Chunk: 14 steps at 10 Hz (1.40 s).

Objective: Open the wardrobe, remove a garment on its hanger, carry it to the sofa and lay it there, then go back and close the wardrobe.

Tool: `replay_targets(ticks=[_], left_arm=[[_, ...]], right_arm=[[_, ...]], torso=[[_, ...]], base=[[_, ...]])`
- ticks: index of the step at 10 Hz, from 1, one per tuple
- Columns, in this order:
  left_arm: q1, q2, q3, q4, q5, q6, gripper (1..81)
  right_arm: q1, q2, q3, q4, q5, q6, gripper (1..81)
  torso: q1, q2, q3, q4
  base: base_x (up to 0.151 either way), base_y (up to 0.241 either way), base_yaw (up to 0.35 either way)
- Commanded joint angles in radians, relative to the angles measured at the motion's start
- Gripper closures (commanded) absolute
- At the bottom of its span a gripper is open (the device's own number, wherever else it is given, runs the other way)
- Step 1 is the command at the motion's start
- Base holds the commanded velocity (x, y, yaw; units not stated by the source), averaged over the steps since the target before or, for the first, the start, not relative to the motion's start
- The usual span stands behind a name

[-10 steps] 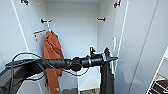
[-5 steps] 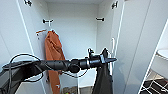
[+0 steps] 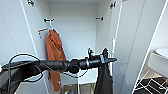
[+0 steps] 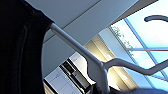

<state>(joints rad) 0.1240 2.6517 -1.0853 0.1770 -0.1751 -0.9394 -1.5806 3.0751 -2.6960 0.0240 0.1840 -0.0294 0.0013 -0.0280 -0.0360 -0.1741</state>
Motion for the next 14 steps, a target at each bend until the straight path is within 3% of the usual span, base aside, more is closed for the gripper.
replay_targets(ticks=[1,7,10,12,14], left_arm=[[-0.172,0.001,0.024,0.03,-0.044,0.019,81.1],[-0.152,-0.016,0.05,0.03,-0.044,0.039,81.1],[-0.135,-0.034,0.071,0.03,-0.052,0.044,81.1],[-0.088,-0.103,0.123,0.045,-0.046,0.065,81.1],[0.005,-0.269,0.174,0.091,-0.05,0.094,81.1]], right_arm=[[0.035,0.004,0.006,-0.001,-0.049,-0.003,1.0],[0.038,0.006,0.009,-0.001,-0.049,-0.003,1.0],[0.035,0.004,0.007,-0.001,-0.049,-0.003,1.0],[0.036,0.004,0.007,0.002,-0.049,-0.003,1.0],[0.04,0.006,0.009,-0.001,-0.049,-0.003,1.0]], torso=[[0.0,0.0,0.0,0.0],[-0.001,-0.001,0.001,0.0],[-0.001,-0.003,0.001,0.0],[-0.001,-0.002,0.001,0.0],[-0.001,-0.002,0.001,0.0]], base=[[-0.112,0.0,0.0],[-0.111,0.0,0.0],[0.0,0.0,0.0],[0.0,0.0,0.0],[0.0,0.0,0.0]])
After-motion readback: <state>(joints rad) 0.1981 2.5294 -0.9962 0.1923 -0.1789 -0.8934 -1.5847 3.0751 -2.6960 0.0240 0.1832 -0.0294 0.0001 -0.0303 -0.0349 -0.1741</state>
